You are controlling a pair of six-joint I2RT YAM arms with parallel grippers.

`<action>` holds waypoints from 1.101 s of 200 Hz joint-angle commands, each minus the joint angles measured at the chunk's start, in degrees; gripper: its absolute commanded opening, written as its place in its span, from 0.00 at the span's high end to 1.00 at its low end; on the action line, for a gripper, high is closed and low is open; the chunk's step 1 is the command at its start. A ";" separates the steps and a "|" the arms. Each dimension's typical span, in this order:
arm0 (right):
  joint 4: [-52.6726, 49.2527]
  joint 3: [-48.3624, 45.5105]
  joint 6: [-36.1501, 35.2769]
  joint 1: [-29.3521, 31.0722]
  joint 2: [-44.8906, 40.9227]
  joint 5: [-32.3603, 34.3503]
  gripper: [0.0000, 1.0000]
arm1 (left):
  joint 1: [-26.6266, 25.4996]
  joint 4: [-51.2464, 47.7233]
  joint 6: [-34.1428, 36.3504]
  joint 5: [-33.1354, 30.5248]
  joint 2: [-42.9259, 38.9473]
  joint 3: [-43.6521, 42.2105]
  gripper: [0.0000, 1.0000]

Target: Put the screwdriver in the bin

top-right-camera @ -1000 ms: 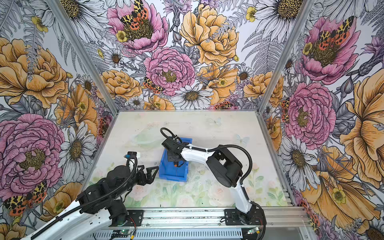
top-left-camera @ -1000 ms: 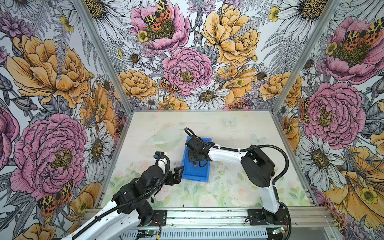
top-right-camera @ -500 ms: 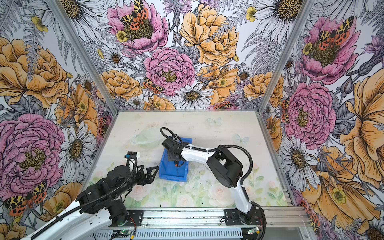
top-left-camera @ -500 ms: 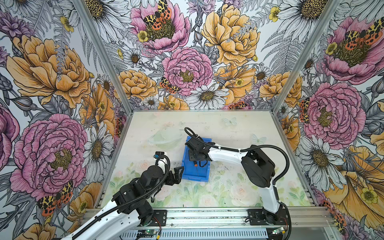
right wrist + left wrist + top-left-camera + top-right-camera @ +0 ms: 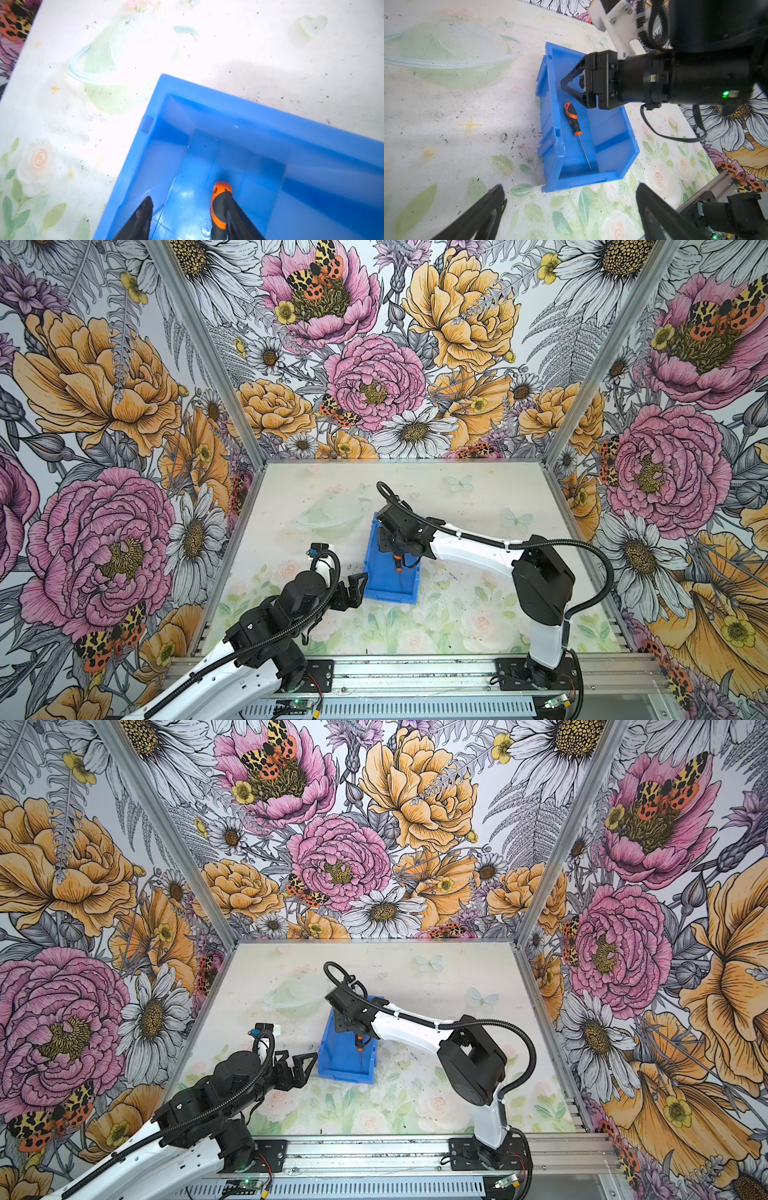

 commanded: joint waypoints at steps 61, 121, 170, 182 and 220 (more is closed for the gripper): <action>0.74 -12.01 -3.03 -2.17 -19.26 2.61 0.17 | 2.25 0.11 -1.01 -3.36 2.29 0.00 0.01; 0.81 -23.79 -9.48 -11.74 -36.34 5.07 0.01 | 11.67 2.44 2.90 -2.68 3.83 0.82 0.01; 1.58 -33.52 -15.00 -25.72 -49.03 2.09 0.00 | 18.51 5.49 5.45 -0.97 6.86 0.01 0.01; 2.39 -35.87 -16.43 -27.56 -51.39 3.93 0.00 | 19.06 5.91 6.11 -1.52 7.85 -0.03 0.01; 13.29 -46.83 -22.58 -31.91 -57.03 4.04 0.01 | 21.26 9.68 11.02 0.03 11.32 -0.25 0.01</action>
